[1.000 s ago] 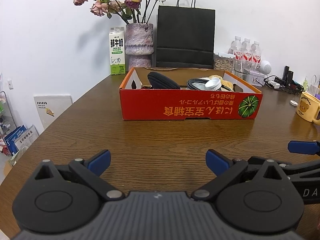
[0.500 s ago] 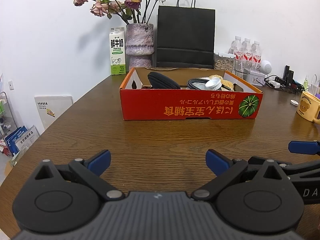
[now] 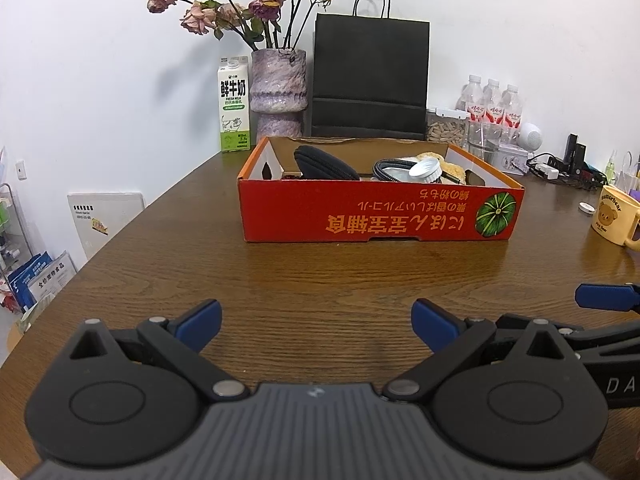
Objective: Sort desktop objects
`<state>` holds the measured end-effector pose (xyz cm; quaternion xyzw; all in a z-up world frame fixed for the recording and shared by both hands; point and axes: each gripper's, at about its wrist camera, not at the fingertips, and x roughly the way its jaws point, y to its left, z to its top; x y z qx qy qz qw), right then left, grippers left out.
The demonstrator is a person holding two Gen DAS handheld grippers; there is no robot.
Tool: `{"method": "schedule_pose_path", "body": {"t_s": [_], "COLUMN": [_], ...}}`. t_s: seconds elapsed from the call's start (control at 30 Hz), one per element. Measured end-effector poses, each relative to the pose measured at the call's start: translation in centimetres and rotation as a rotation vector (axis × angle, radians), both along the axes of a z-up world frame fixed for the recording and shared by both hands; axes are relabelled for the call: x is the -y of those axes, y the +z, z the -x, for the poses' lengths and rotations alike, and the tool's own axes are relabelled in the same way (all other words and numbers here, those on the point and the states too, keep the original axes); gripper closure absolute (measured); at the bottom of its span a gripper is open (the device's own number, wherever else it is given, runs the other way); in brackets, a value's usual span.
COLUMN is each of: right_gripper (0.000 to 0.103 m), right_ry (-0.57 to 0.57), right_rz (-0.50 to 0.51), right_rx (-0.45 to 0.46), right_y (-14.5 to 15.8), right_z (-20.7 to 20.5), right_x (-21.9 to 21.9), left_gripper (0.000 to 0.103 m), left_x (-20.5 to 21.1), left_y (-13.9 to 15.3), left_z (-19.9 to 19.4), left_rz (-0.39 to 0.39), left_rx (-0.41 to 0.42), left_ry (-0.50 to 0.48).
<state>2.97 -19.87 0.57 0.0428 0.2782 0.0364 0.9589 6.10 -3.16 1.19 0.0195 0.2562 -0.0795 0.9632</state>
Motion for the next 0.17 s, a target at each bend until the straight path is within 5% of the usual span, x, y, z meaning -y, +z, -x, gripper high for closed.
{"method": "schedule_pose_path", "body": {"t_s": [0.17], "right_gripper": [0.000], "right_ry": [-0.002], "right_rz": [0.005], "right_rx": [-0.002], "right_y": [-0.03], "right_z": [0.07], "right_x": [-0.06], "left_gripper": [0.000], "left_x": [0.14], "left_y": [-0.09], "left_z": [-0.04], "left_rz": [-0.004], "left_rx": [0.001], "left_ry": [0.000]}}
